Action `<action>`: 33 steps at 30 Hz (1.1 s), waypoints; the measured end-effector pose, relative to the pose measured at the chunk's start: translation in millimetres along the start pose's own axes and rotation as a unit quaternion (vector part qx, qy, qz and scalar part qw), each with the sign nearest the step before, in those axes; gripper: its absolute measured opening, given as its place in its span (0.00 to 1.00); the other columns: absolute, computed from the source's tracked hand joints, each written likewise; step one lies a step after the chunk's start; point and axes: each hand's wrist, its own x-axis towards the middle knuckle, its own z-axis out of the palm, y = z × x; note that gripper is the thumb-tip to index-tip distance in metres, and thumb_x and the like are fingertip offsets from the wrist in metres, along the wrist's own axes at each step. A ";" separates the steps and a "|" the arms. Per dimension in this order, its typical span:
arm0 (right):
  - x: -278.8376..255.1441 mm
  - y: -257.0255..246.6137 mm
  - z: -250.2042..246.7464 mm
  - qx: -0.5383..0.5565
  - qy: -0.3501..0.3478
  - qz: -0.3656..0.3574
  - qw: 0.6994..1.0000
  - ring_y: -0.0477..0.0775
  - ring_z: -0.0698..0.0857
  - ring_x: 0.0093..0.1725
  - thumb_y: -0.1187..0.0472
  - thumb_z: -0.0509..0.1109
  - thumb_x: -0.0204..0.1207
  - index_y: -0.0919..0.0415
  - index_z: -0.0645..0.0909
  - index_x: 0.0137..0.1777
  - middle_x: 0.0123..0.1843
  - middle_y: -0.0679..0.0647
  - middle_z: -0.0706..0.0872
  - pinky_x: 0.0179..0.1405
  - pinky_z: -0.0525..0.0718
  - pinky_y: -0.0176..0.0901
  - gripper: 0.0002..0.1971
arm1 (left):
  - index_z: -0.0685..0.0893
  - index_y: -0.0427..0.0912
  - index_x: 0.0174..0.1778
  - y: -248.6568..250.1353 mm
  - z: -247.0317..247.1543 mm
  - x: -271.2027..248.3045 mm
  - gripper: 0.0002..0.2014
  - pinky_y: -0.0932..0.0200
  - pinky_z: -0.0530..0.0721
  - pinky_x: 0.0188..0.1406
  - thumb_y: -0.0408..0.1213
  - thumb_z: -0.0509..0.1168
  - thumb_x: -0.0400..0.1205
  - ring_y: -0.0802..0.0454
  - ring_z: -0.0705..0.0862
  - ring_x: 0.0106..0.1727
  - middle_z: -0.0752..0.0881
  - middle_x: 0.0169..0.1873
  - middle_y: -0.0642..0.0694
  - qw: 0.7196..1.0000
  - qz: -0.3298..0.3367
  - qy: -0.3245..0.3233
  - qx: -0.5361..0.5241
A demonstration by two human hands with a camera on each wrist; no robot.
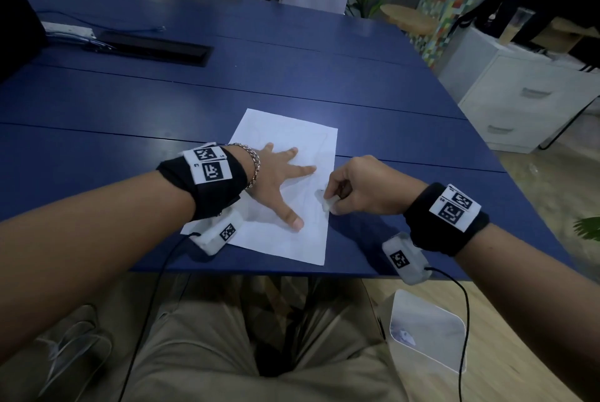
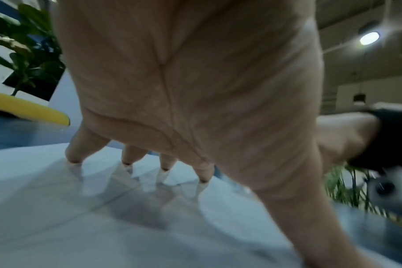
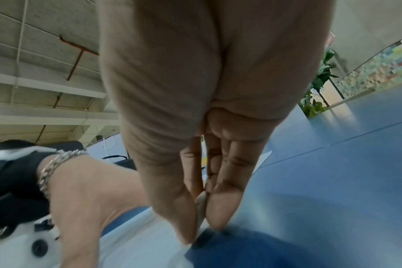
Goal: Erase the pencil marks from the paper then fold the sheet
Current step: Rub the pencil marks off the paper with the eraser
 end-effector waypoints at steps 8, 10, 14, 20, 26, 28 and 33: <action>27.9 -1.7 -10.1 -0.016 0.050 0.010 0.999 0.40 0.87 0.42 0.55 0.84 0.70 0.50 0.91 0.51 0.41 0.42 0.90 0.43 0.83 0.35 0.10 | 0.28 0.75 0.85 9.4 -1.1 -11.4 0.69 0.18 0.48 0.82 0.85 0.69 0.59 0.22 0.33 0.88 0.27 0.89 0.49 1.000 -0.019 -0.023 0.003; 28.2 -5.2 -5.7 -0.016 0.061 0.009 0.998 0.40 0.87 0.41 0.56 0.83 0.70 0.51 0.91 0.51 0.40 0.42 0.89 0.43 0.83 0.35 0.10 | 0.28 0.74 0.85 11.0 -2.7 -13.7 0.69 0.19 0.48 0.82 0.84 0.69 0.60 0.21 0.32 0.87 0.27 0.89 0.49 0.999 -0.023 -0.027 0.008; 10.4 -20.3 1.1 -0.011 -0.058 -0.030 0.998 0.39 0.89 0.40 0.52 0.86 0.67 0.48 0.91 0.48 0.39 0.41 0.91 0.41 0.86 0.31 0.11 | 0.28 0.71 0.86 14.1 -5.0 -18.4 0.67 0.23 0.46 0.84 0.82 0.69 0.64 0.23 0.32 0.88 0.26 0.89 0.46 0.999 -0.021 -0.028 0.016; 21.2 -12.4 -1.9 -0.024 0.038 -0.017 0.999 0.38 0.87 0.37 0.58 0.82 0.69 0.48 0.89 0.46 0.36 0.40 0.88 0.39 0.81 0.33 0.08 | 0.28 0.72 0.85 12.1 -3.0 -15.0 0.68 0.21 0.47 0.83 0.83 0.69 0.62 0.22 0.31 0.87 0.26 0.89 0.47 0.999 -0.022 -0.031 0.007; 7.0 -25.9 -0.7 -0.053 -0.093 -0.050 0.993 0.37 0.87 0.38 0.52 0.85 0.67 0.49 0.91 0.48 0.38 0.40 0.90 0.38 0.83 0.28 0.10 | 0.26 0.75 0.84 9.6 0.0 -9.0 0.70 0.18 0.48 0.82 0.85 0.70 0.58 0.20 0.30 0.86 0.25 0.88 0.48 0.999 -0.028 -0.031 0.007; 12.8 -18.5 -4.3 -0.048 -0.041 -0.035 0.997 0.37 0.87 0.39 0.55 0.83 0.68 0.49 0.91 0.49 0.37 0.40 0.90 0.39 0.82 0.29 0.10 | 0.27 0.75 0.84 9.2 -0.1 -8.3 0.70 0.18 0.49 0.82 0.85 0.70 0.58 0.21 0.30 0.86 0.25 0.88 0.49 0.999 -0.026 -0.032 0.003; 7.7 -19.2 2.1 -0.040 0.004 -0.033 0.999 0.39 0.87 0.37 0.58 0.81 0.69 0.52 0.90 0.50 0.37 0.41 0.89 0.39 0.84 0.32 0.10 | 0.26 0.75 0.83 8.5 -0.2 -6.5 0.70 0.18 0.47 0.82 0.86 0.69 0.57 0.20 0.29 0.86 0.25 0.88 0.49 0.999 -0.024 -0.035 0.005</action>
